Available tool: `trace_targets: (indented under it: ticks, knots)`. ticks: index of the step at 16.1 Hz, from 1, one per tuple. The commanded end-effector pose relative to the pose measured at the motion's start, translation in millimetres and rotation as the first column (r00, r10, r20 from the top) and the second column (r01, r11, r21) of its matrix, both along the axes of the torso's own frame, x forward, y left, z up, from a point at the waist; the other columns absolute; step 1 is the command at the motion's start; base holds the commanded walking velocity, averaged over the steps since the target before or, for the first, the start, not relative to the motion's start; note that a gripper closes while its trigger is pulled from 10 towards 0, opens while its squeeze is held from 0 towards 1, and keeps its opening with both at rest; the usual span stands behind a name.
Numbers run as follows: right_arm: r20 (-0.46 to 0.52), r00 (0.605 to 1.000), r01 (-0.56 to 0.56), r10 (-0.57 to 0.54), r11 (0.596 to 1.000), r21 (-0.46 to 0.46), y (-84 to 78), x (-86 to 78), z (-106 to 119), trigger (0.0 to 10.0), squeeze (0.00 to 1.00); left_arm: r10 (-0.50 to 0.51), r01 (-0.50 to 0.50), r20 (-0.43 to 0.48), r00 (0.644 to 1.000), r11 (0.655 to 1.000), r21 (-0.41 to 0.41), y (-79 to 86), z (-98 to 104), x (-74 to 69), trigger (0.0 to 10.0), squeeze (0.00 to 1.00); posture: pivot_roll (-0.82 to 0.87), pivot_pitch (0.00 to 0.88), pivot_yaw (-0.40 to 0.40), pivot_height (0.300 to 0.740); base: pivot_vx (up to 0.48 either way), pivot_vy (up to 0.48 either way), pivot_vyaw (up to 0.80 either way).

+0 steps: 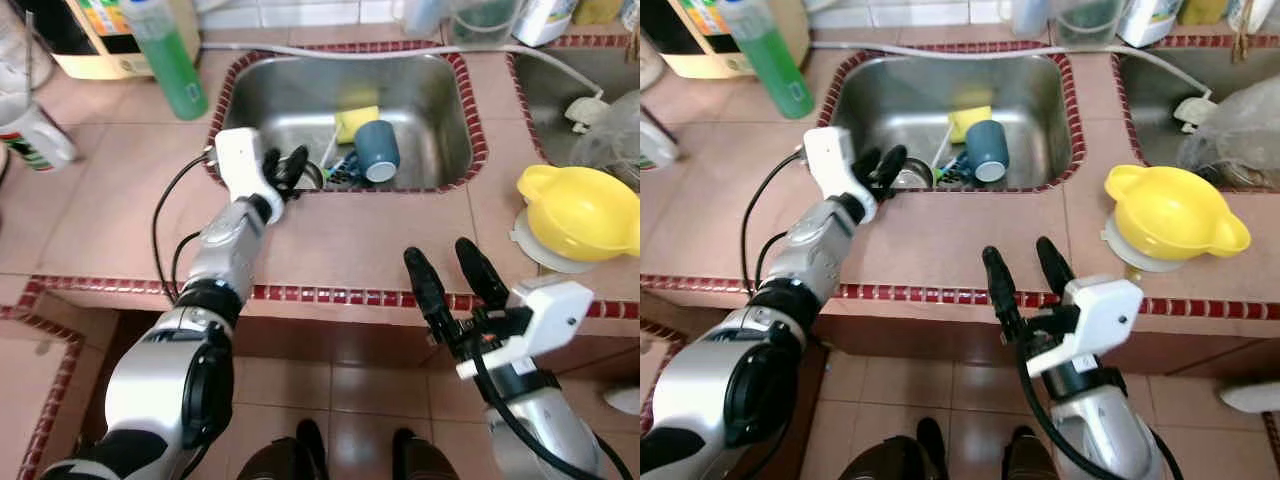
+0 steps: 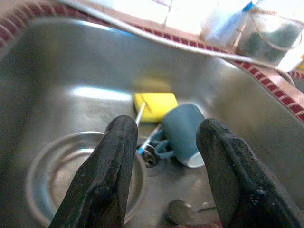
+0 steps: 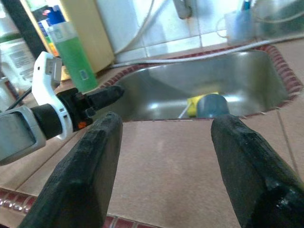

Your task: Kitchen organization

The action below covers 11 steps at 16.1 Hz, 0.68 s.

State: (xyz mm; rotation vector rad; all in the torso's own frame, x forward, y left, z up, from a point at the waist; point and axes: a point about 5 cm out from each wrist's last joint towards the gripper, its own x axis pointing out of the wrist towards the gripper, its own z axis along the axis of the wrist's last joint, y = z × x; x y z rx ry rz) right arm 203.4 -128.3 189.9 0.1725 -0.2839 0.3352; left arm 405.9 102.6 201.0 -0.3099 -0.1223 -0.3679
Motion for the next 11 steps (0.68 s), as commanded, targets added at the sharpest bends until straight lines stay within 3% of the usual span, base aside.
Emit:
trace_targets:
  ticks: [1,8,11]
  knots:
    - [0.002,1.000,0.010,-0.010,1.000,-0.011,-1.5,0.8,-2,10.0,0.00,-0.007,0.006,0.039,0.999,1.000,0.020,5.5,2,-2.3,10.0,0.00,-0.20,0.174,0.152,0.740,0.000,0.000,0.00]
    - [0.044,0.988,0.152,-0.150,0.987,-0.059,-20.7,24.7,-4,10.0,0.00,-0.025,0.012,0.151,0.988,0.996,0.087,12.3,6,-24.2,10.0,0.00,-0.18,0.099,0.138,0.740,0.000,0.000,0.00]
    - [0.044,0.978,0.208,-0.205,0.975,-0.078,-23.6,35.5,-6,10.0,0.00,-0.025,0.011,0.152,0.988,0.996,0.092,12.2,4,-32.6,10.0,0.00,-0.17,0.079,0.130,0.740,0.000,0.000,0.00]
